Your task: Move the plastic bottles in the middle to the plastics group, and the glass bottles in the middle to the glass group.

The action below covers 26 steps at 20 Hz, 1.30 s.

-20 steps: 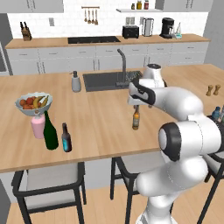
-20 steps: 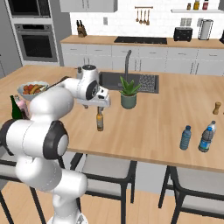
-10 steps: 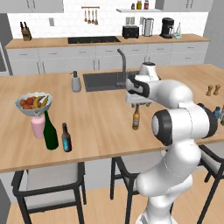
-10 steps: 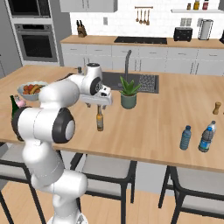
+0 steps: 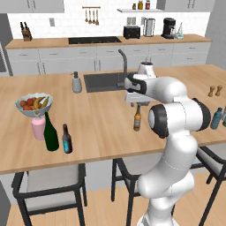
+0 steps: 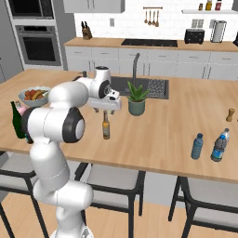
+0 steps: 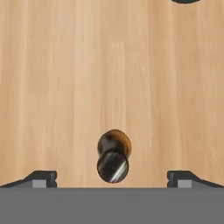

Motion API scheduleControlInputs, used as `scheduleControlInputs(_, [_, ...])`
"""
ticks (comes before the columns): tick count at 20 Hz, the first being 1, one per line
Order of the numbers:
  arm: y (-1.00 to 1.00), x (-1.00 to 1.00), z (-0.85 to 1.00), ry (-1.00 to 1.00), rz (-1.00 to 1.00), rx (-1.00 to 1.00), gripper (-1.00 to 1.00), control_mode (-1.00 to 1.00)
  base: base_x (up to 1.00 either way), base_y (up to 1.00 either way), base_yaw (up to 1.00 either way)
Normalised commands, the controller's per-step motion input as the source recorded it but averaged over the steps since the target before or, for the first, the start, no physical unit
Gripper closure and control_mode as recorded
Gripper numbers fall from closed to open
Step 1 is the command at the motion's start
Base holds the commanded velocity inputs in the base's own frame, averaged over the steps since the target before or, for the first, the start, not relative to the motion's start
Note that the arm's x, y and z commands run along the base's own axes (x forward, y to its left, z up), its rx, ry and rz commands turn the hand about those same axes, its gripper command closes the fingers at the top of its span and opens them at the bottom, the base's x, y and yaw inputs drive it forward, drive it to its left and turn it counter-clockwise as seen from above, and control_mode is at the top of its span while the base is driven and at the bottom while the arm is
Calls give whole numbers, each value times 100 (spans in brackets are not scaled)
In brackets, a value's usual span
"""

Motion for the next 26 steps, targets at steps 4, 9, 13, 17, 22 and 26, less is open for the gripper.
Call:
scheduleControlInputs(4, [0, 16, -22, 0, 0, -4, -100, -100, 0, 0, 0])
scheduleControlInputs(9, [0, 6, -15, 0, 0, -4, -100, -100, 0, 0, 0])
scheduleControlInputs(13, [0, -6, -5, -1, 0, -1, -100, -100, 0, 0, 0])
scheduleControlInputs(17, [0, -8, -9, -4, 0, -1, -100, -100, 0, 0, 0])
scheduleControlInputs(22, [0, 0, -13, -1, 0, 0, -100, -100, 0, 0, 0])
scheduleControlInputs(26, [0, 0, -10, 0, 0, 0, 100, -100, 0, 0, 0])
